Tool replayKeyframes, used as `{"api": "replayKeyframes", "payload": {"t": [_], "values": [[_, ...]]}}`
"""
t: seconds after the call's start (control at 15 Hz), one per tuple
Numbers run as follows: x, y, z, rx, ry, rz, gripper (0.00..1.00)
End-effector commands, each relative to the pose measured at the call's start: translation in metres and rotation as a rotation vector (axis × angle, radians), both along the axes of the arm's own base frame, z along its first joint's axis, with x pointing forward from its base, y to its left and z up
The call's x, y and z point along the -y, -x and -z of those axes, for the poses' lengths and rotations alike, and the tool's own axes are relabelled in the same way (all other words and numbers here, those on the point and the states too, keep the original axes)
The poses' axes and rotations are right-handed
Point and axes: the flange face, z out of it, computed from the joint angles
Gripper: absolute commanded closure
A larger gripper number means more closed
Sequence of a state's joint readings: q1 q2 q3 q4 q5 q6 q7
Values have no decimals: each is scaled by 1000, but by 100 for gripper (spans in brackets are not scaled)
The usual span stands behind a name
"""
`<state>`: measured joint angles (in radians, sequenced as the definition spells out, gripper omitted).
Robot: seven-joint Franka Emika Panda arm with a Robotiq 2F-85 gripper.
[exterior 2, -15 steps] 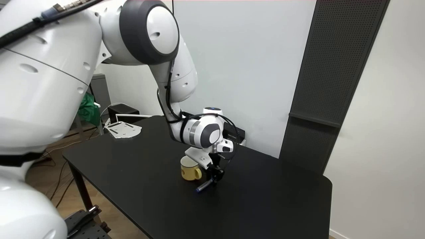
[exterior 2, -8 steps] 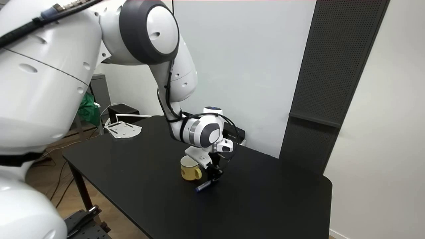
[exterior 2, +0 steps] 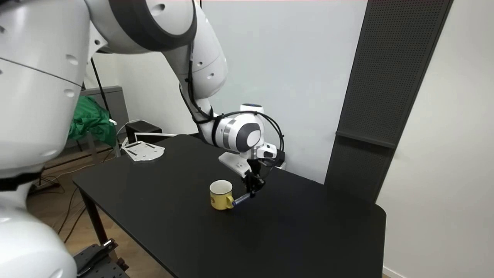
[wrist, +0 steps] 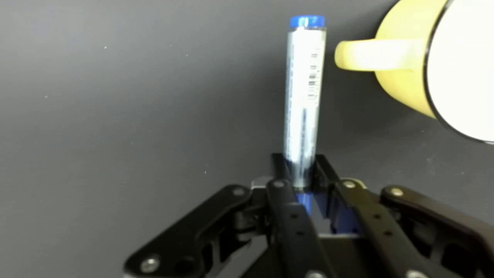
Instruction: Pick the pen on the table and put it in the cup
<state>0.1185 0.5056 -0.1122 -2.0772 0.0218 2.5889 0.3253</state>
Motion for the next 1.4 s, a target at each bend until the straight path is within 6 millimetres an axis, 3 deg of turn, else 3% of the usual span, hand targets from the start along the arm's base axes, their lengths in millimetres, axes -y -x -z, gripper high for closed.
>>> {"api": "replayKeyframes", "payload": {"t": [0.0,0.2,0.4,0.93,1.33], "values": [[-4,10,-60,6,5,-13,95],[-18,14,-87,-78,-10,-24,95],[-38,26,-97,-232,-5,-20,95],[-75,58,-96,-698,-99,-38,95],[-80,49,-91,-806,-141,-32,95]]}}
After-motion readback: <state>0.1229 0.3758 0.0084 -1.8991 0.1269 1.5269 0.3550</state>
